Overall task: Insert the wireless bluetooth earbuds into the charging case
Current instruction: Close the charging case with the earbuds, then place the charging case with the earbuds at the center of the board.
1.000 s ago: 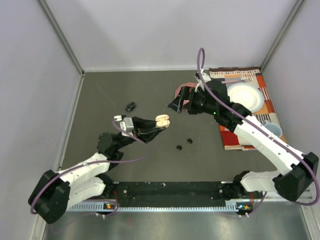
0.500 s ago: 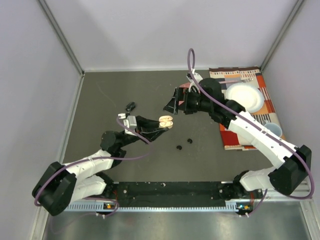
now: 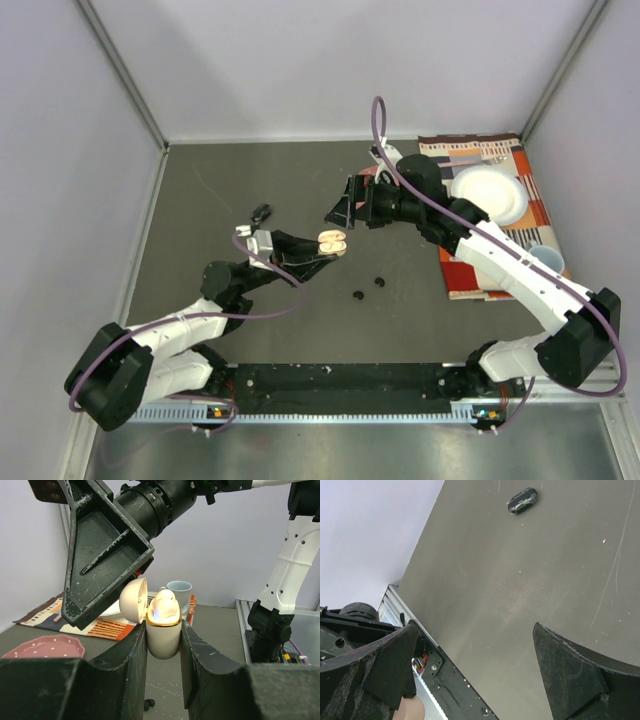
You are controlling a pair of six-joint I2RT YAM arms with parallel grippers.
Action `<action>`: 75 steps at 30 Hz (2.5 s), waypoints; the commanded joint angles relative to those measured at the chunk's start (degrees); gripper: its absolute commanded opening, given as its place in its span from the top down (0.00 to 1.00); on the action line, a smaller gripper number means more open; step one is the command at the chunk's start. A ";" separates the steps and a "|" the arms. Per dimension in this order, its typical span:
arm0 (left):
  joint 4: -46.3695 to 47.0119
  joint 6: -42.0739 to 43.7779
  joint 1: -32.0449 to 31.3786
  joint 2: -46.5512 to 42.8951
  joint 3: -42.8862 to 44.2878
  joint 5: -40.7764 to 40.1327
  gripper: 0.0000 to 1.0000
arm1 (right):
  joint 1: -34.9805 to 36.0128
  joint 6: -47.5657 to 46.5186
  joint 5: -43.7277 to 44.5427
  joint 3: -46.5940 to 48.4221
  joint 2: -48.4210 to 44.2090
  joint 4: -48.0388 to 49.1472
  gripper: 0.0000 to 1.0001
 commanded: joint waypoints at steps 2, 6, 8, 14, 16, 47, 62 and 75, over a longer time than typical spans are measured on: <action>6.88 -0.47 -0.22 0.17 2.05 -0.52 1.00 | -0.45 -1.53 -0.92 2.02 -1.62 2.08 0.01; 6.97 -0.82 -0.22 0.35 2.31 -0.78 1.00 | -0.53 -1.88 -0.83 1.76 -2.06 1.82 0.01; 6.97 -0.91 -0.22 0.61 2.23 -1.13 1.00 | -0.53 -2.15 -0.83 1.50 -2.33 1.73 0.01; 7.06 -0.99 -0.22 0.78 1.96 -1.57 1.00 | -0.53 -2.68 -0.65 0.70 -3.12 1.55 0.01; 6.97 -0.99 -0.22 0.79 1.79 -1.83 1.00 | -0.45 -2.76 -0.74 0.53 -3.55 1.46 0.01; 8.82 -0.73 -1.89 3.51 3.02 -1.04 1.00 | -0.45 -8.65 -0.37 0.88 -1.36 -4.33 0.01; 8.73 1.38 -1.98 2.98 0.73 -10.27 1.00 | -0.53 -14.28 -2.94 -0.79 -3.56 -6.71 0.01; -24.94 -4.93 -1.02 7.53 12.77 -21.16 1.00 | -1.24 -6.90 32.22 -4.31 -11.64 -6.36 0.01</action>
